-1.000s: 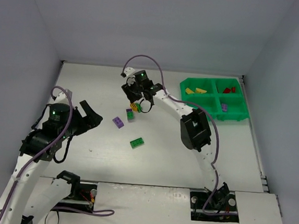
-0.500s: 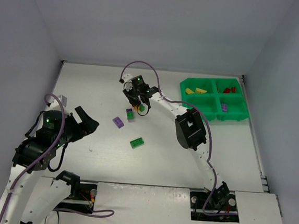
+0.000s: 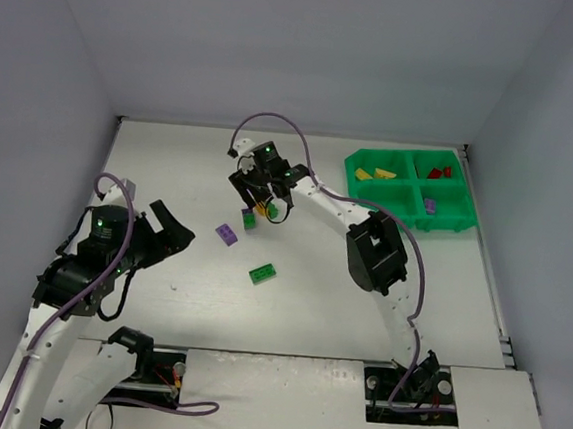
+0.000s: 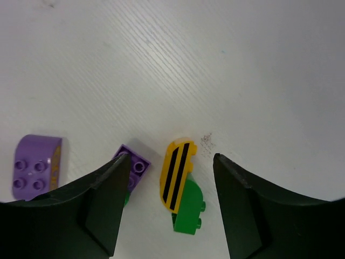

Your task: Sort the legos into containers by color

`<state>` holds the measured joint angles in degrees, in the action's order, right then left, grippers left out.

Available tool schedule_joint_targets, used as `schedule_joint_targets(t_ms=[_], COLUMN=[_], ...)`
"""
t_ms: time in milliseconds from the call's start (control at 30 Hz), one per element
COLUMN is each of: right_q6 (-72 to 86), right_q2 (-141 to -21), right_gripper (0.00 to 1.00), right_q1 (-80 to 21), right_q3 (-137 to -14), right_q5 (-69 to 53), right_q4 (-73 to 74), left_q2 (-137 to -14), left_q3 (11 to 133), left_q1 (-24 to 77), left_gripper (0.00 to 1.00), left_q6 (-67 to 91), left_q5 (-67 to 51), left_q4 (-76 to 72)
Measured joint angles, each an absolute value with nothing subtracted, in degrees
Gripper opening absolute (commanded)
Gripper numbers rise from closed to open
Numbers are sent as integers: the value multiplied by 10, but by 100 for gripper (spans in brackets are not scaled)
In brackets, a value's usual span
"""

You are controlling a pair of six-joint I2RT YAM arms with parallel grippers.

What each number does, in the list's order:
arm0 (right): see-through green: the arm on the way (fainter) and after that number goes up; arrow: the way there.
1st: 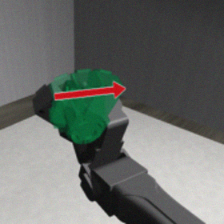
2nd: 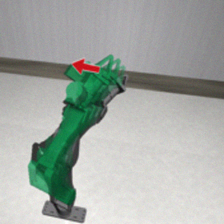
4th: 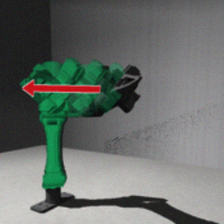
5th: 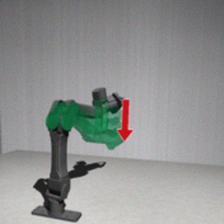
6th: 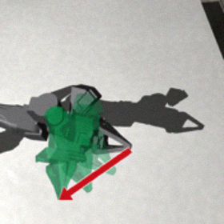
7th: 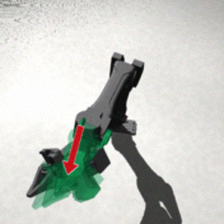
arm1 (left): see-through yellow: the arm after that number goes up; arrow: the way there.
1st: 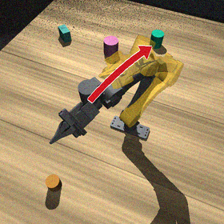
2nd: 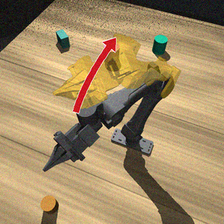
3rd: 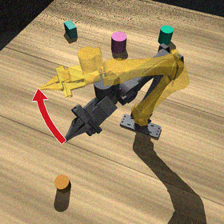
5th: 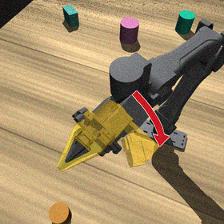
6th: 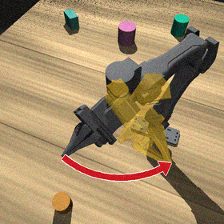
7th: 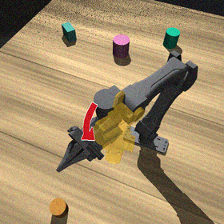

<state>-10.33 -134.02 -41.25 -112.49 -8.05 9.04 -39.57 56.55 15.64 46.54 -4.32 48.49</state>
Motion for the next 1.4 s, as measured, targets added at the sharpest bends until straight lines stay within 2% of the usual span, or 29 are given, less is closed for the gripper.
schedule_joint_targets(t_ms=[233,400,567,733,933,1033,1133,1167,1233,1300,1400], right_q6=[-103,-94,-88,-80,-72,-63,-51,-48,-42,-39,-39], right_q2=[-1298,-1309,-1341,-1364,-1366,-1365,-1359,-1355,-1345,-1335,-1325], right_gripper=[60,66,67,66,59,49,34,22,5,0,0], right_q1=[-467,-518,-540,-540,-540,-540,-540,-540,-540,-540,-540], right_q3=[-1120,-1120,-1120,-1111,-1091,-1080,-1062,-1054,-1035,-1019,-1007], right_q5=[-87,-92,-92,-70,-48,-49,-50,-49,-48,-47,-44], right_q4=[81,79,80,80,79,64,44,39,28,25,28], left_q2=[-394,-391,-380,-373,-370,-370,-370,-370,-370,-370,-370], left_q3=[566,566,566,566,566,566,566,566,566,566,566], left_q1=[156,156,156,156,156,156,156,156,156,156,156], left_gripper=[80,80,80,80,80,80,80,80,80,80,80], left_q6=[465,465,465,465,465,465,465,465,465,465,465], left_q5=[-43,-43,-43,-42,-43,-43,-43,-43,-43,-43,-42], left_q4=[477,477,478,481,483,484,486,487,487,487,487])
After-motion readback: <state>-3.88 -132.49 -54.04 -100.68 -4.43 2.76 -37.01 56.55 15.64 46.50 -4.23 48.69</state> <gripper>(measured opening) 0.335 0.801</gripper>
